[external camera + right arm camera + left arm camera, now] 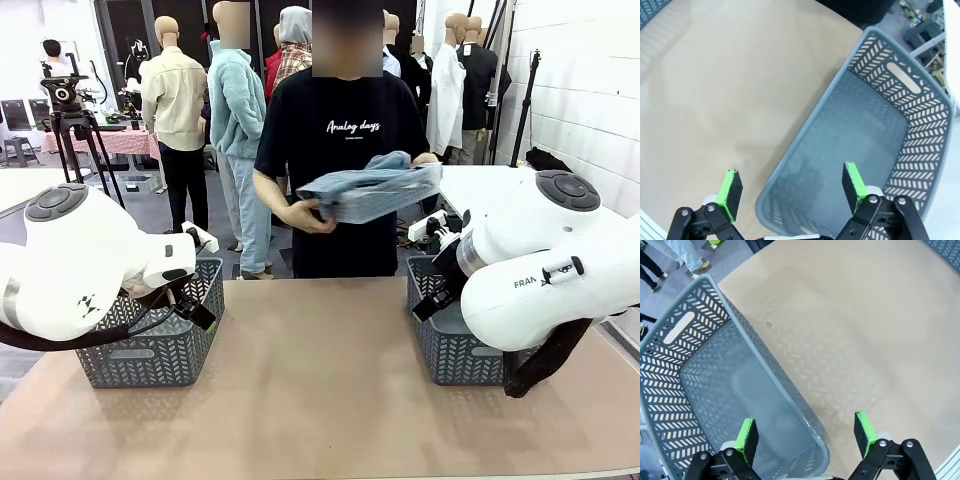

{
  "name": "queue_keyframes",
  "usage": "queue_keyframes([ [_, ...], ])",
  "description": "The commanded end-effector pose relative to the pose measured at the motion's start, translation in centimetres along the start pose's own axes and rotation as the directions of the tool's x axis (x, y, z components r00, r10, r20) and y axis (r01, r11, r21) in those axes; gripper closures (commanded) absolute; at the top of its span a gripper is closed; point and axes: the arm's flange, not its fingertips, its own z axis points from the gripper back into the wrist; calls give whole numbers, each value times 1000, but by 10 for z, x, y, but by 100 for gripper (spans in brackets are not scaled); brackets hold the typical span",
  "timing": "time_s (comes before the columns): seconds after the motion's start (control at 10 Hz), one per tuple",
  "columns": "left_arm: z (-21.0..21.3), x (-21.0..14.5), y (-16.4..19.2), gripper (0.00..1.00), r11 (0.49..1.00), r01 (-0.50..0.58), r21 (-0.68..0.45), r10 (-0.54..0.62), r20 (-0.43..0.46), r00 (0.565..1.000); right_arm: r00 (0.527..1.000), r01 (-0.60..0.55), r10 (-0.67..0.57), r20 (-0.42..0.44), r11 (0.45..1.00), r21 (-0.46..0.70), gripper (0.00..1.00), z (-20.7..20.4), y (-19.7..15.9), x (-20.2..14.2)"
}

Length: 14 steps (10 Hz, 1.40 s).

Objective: Sort the tops and bottoms.
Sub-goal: Lift clothes from the center of the table with your left hand.

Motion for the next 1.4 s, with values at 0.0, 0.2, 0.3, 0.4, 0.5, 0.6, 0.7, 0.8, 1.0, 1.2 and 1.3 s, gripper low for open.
queue_keyframes([
  [0.0, 2, 1, 1, 0, 1000, 1, 4, -1, 11, 1000, 1000, -1, 1, 4, 1000, 0, 0, 1, 0, 1],
  [0.2, 2, 1, 1, 0, 1000, 1, 4, -1, 11, 1000, 1000, -1, 1, 4, 1000, 0, 0, 1, 0, 1],
  [0.3, 2, 1, 1, 0, 1000, 1, 4, -1, 11, 1000, 1000, -1, 1, 4, 1000, 0, 0, 1, 0, 1],
  [0.4, 2, 1, 1, 0, 1000, 1, 4, -1, 11, 1000, 1000, -1, 1, 4, 1000, 0, 0, 1, 0, 1],
  [0.5, 2, 1, 1, 0, 1000, 1, 4, -1, 11, 1000, 1000, -1, 1, 4, 1000, 0, 0, 1, 0, 1],
  [0.6, 2, 1, 1, 0, 1000, 1, 4, -1, 11, 1000, 1000, -1, 1, 4, 1000, 0, 0, 1, 0, 1],
  [0.7, 2, 1, 1, 0, 1000, 1, 4, -1, 11, 1000, 1000, -1, 1, 4, 1000, 0, 0, 1, 0, 1],
  [0.8, 2, 1, 1, 0, 1000, 1, 4, -1, 11, 1000, 1000, -1, 1, 4, 1000, 0, 0, 1, 0, 1],
  [1.0, 7, 1, -3, 0, 1000, 13, 7, -13, 1, 1000, 1000, 15, -14, 22, 1000, -24, 0, 15, -2, 2],
  [1.2, 38, 5, 4, 0, 997, 25, 70, -30, 59, 998, 995, 55, -48, 83, 995, -83, 0, 44, -14, 5],
  [1.3, 57, 7, 10, 0, 995, 9, 94, -19, 100, 995, 993, 55, -45, 110, 994, -90, 0, 57, -18, 5],
])
